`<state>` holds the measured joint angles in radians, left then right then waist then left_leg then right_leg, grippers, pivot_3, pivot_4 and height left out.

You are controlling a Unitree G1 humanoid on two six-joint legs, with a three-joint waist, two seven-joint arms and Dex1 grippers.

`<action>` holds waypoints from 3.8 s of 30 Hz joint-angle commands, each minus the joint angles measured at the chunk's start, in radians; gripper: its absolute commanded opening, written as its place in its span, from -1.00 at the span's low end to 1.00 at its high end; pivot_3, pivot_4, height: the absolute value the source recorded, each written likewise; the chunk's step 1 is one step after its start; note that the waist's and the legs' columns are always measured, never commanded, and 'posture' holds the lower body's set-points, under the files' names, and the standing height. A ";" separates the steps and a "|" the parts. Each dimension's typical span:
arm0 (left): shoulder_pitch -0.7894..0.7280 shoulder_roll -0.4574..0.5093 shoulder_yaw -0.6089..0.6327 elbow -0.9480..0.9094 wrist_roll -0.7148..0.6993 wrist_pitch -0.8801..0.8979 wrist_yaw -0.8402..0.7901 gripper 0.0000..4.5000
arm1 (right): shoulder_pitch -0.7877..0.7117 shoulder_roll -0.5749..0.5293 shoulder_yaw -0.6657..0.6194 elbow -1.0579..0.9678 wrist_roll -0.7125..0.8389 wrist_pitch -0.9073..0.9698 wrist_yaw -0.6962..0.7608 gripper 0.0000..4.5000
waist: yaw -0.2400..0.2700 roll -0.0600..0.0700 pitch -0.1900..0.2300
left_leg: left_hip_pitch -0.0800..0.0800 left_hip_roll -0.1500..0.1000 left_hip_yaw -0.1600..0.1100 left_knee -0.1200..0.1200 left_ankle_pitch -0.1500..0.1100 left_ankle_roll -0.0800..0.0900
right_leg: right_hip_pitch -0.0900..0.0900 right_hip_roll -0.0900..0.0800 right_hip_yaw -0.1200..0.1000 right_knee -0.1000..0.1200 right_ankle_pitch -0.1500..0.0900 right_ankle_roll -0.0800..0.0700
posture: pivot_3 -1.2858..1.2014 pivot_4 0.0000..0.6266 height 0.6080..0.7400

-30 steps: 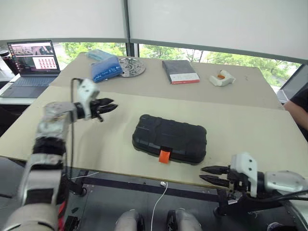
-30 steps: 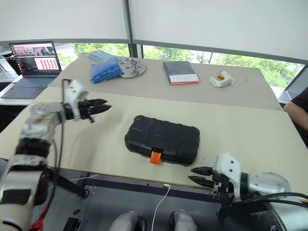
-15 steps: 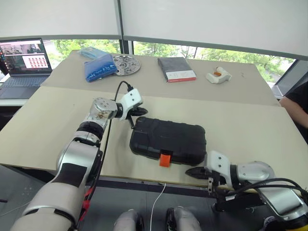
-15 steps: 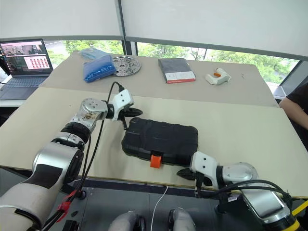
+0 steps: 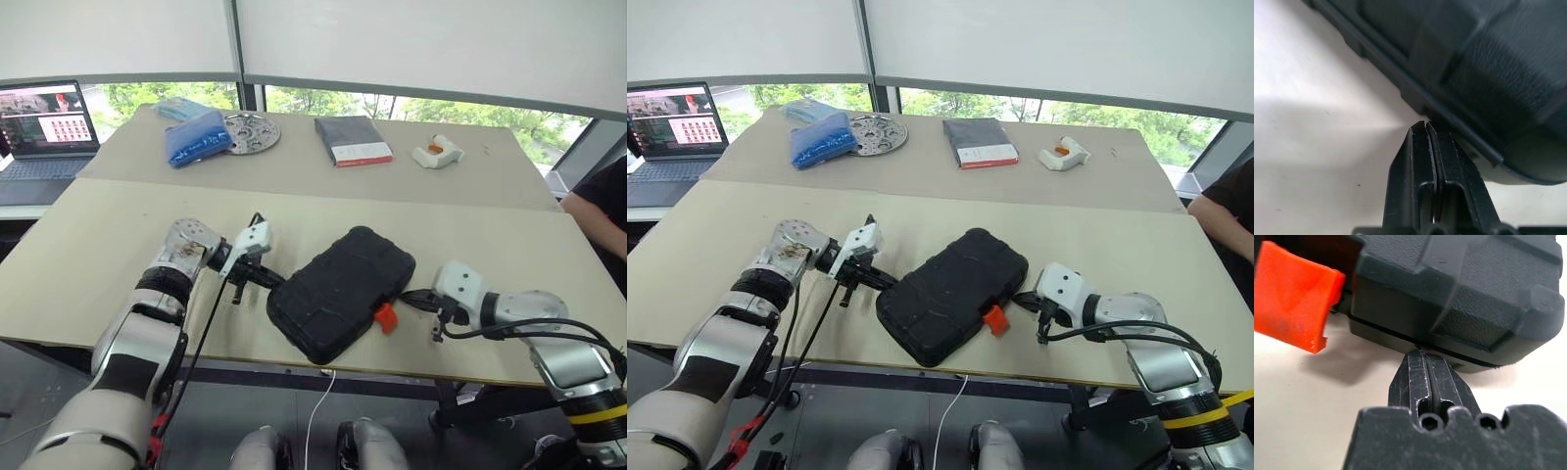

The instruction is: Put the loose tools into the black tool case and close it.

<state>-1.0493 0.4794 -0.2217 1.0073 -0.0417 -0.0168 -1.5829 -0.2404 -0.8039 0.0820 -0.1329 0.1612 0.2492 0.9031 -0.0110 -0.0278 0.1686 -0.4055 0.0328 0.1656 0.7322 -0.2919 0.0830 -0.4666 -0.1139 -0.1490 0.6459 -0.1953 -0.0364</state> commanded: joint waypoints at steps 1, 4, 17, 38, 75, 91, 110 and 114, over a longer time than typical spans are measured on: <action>-0.036 0.035 0.087 -0.122 -0.088 0.157 -0.015 -0.97 | 0.046 -0.045 -0.087 -0.072 0.037 0.015 0.021 -1.00 | 0.003 0.000 0.000 | 0.000 0.000 0.000 0.000 0.000 0.000 | 0.000 0.000 0.000 0.000 0.000 0.000 | 0.03 -0.52 0.67; -0.017 0.073 0.080 -0.352 -0.220 0.383 -0.031 -0.97 | 0.151 -0.099 -0.165 -0.192 0.130 0.098 0.080 -1.00 | 0.007 0.000 0.000 | -0.001 0.000 0.000 0.000 0.000 0.000 | 0.000 0.001 0.000 0.000 0.000 0.000 | 0.03 -0.52 0.67; 0.210 0.016 -0.098 -0.530 -0.026 0.126 0.118 -0.97 | 0.234 -0.025 -0.088 -0.297 0.141 0.164 0.014 -1.00 | 0.019 0.006 -0.005 | 0.011 0.001 -0.003 -0.001 -0.001 0.000 | 0.010 -0.001 0.002 -0.002 0.002 0.001 | 0.03 -0.52 0.67; 0.202 -0.014 -0.092 -0.493 -0.037 0.073 0.145 -0.97 | 0.208 -0.075 -0.167 -0.344 0.252 0.254 0.085 -1.00 | 0.023 0.006 -0.006 | 0.010 0.001 -0.003 -0.001 -0.002 0.002 | 0.010 0.000 0.001 -0.002 0.001 0.000 | 0.03 -0.52 0.67; 0.180 -0.097 -0.137 -0.459 0.010 -0.041 0.203 -0.97 | 0.109 -0.042 -0.086 -0.324 0.215 0.362 -0.010 -1.00 | 0.021 0.006 -0.006 | 0.008 0.001 -0.003 -0.002 -0.002 0.003 | 0.009 0.000 0.001 -0.005 0.001 0.000 | 0.03 -0.52 0.67; 0.143 -0.137 -0.132 -0.404 0.010 -0.066 0.226 -0.97 | 0.044 0.045 0.004 -0.285 0.149 0.371 -0.058 -1.00 | 0.000 0.006 -0.007 | 0.009 0.001 -0.003 -0.003 -0.001 0.001 | 0.008 0.000 0.001 -0.002 0.002 0.001 | 0.03 -0.52 0.67; 0.149 -0.131 -0.132 -0.400 0.013 -0.072 0.223 -0.97 | -0.020 0.000 -0.066 -0.353 0.286 0.486 -0.035 -1.00 | 0.021 0.006 -0.007 | 0.007 0.001 -0.003 -0.003 -0.003 0.003 | 0.008 0.000 0.000 -0.006 0.002 0.000 | 0.03 -0.52 0.67; 0.152 -0.127 -0.131 -0.403 0.014 -0.071 0.224 -0.97 | 0.008 -0.019 -0.029 -0.343 0.259 0.482 -0.033 -1.00 | 0.022 0.006 -0.007 | 0.006 0.001 -0.003 -0.003 -0.003 0.004 | 0.008 -0.001 0.000 -0.006 0.002 0.000 | 0.03 -0.52 0.67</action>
<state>-0.9109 0.3412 -0.3300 0.5836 -0.0683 -0.0902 -1.3547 -0.2489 -0.8029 0.0549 -0.4724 0.4345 0.7290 0.8699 0.0113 -0.0221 0.1620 -0.3990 0.0337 0.1629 0.7295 -0.2949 0.0868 -0.4585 -0.1144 -0.1492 0.6394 -0.1937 -0.0360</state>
